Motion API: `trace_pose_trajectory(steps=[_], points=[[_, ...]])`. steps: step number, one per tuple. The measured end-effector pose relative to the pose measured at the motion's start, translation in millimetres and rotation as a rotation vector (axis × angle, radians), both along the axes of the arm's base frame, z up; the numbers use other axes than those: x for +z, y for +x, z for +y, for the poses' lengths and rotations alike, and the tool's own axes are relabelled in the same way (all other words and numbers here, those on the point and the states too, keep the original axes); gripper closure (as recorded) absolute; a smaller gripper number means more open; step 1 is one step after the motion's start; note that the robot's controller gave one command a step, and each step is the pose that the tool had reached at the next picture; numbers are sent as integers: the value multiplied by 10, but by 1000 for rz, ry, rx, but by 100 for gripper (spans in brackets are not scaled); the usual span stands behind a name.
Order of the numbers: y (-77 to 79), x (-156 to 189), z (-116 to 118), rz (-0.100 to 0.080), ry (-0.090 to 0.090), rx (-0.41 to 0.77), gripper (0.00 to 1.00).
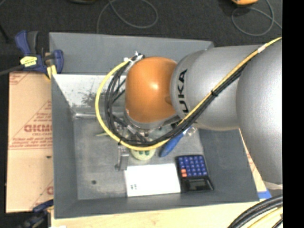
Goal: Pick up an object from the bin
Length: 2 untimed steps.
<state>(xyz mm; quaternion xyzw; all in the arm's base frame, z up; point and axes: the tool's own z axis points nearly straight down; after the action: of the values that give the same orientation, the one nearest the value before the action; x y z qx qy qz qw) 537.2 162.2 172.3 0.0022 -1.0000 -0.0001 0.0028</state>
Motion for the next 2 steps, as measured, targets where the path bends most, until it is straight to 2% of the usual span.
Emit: trace_pose_trajectory(steps=[1,2], points=[[18,48,-8,-8,1,-5,0],[298,-641,-663,-15,3,-55,0]])
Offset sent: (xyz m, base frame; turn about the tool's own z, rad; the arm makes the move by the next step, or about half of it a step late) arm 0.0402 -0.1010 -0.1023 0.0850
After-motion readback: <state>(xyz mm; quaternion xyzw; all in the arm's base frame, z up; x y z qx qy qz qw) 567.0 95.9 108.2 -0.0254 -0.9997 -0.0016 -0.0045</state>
